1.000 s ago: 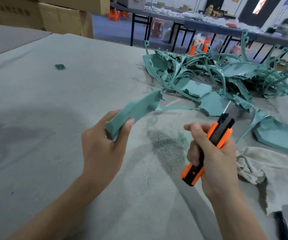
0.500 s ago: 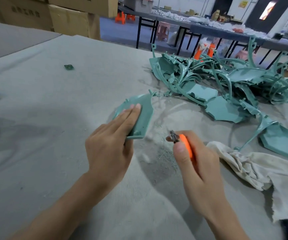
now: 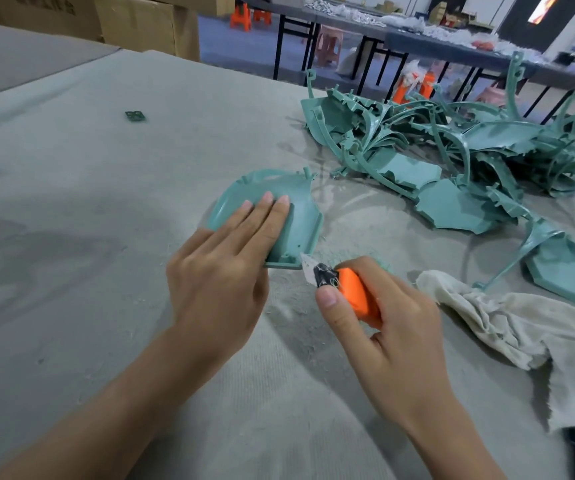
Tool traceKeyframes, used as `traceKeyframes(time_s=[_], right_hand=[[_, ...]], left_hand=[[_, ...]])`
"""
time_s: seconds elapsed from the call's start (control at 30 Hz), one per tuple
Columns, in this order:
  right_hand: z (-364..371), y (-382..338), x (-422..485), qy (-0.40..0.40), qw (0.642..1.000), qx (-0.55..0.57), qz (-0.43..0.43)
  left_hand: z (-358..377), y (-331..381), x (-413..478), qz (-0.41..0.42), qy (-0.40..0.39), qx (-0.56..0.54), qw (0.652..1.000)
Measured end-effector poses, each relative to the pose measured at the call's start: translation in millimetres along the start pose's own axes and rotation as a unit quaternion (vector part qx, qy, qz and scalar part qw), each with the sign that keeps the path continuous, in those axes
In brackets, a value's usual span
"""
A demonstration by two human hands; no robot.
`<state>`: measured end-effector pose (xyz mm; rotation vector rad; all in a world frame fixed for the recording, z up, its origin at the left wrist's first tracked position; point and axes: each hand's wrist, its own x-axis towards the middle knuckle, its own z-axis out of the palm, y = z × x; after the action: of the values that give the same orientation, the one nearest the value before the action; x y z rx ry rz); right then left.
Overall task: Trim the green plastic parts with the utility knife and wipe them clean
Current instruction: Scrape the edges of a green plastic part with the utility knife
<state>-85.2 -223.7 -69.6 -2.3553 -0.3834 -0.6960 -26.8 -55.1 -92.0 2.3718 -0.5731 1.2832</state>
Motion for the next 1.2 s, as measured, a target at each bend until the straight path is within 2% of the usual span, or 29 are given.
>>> traceKeyframes(time_s=[0.2,0.43,0.5,0.6,1.2], right_hand=[[1.4,3.3,1.6,0.006,1.000,0.007,0.018],[-1.6,14.5,7.9,0.062,0.995,0.020,0.071],[-1.4,12.9,6.7,0.074,0.995,0.042,0.049],[3.4,6.8,1.3,0.050,0.997,0.064,0.012],[0.6,2.6,2.4,0.008,0.996,0.090,-0.015]], left_hand=[[-1.4,5.0,0.0,0.002,-0.005,-0.004,1.000],[3.8,17.5,-0.8,0.001,0.028,-0.039,0.999],[4.1,16.6,0.2,-0.028,0.032,-0.033,0.999],[4.4,13.5,-1.3,-0.054,0.028,-0.028,0.998],[4.3,13.7,-0.8,-0.025,0.007,-0.051,0.998]])
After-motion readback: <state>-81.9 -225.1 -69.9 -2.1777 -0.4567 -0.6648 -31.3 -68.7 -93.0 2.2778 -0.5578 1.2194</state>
